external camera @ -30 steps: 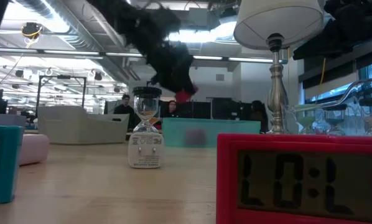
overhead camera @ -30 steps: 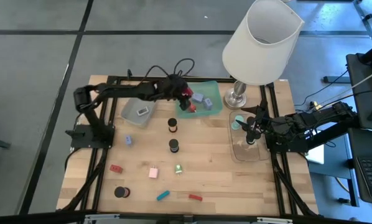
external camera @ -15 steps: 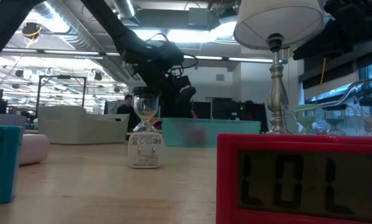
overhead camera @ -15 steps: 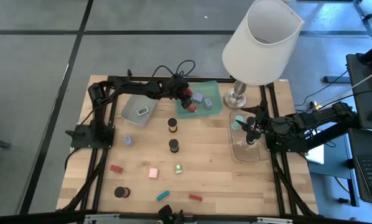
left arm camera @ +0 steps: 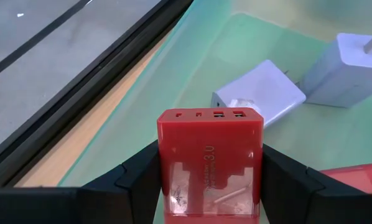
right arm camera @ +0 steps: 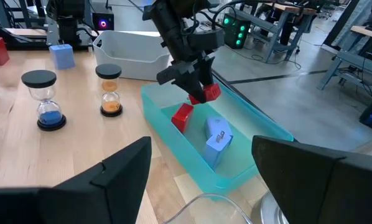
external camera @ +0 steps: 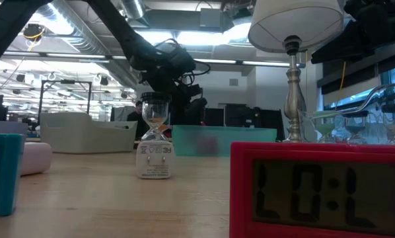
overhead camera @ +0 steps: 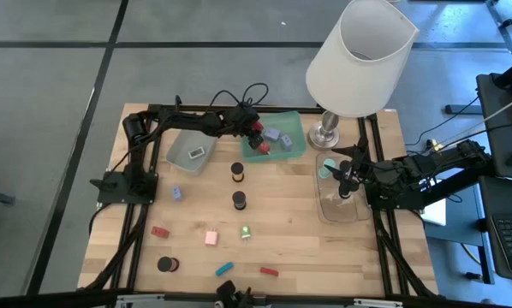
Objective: Pick & Place Office items
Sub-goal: Put the right red charger adapter into the green bin, then put the blue hourglass into the transparent bin
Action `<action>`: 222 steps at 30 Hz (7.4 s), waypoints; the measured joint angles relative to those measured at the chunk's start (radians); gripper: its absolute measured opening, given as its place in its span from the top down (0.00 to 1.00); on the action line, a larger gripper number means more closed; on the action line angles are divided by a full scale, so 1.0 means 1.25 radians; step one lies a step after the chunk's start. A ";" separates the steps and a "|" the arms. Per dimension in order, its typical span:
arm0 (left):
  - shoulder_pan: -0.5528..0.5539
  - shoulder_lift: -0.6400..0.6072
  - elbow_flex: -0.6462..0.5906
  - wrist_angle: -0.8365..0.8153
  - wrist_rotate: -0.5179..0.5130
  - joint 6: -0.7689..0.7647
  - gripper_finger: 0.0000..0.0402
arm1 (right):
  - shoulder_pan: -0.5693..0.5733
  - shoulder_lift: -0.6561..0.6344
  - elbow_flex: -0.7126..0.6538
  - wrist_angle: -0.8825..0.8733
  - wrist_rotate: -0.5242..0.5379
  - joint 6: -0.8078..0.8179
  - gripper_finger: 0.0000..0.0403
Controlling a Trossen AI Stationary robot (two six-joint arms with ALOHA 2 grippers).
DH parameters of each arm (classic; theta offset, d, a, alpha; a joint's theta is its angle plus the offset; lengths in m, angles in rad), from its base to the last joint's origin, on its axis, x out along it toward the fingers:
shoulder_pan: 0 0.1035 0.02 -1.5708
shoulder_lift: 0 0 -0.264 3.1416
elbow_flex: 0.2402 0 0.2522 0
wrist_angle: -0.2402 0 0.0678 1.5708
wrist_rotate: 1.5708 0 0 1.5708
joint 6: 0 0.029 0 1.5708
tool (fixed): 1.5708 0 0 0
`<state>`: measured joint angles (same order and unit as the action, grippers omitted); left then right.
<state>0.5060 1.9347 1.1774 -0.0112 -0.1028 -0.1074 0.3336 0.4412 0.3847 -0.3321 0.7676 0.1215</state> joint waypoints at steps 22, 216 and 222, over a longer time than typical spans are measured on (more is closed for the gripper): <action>-0.022 -0.085 0.005 -0.002 0.068 -0.004 0.30 | 0.000 0.000 0.000 0.000 0.000 0.000 0.30; -0.511 -0.402 -0.499 1.095 -0.042 0.131 0.48 | -0.116 0.749 0.300 0.760 -0.393 -0.326 0.11; -0.511 -0.403 -0.498 1.093 -0.029 0.139 0.49 | -0.116 0.754 0.322 0.720 -0.393 -0.317 0.11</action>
<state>-0.1326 1.4315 0.5549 1.3551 -0.1388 0.0662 0.1886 1.3834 0.7876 0.5677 0.2760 -0.2742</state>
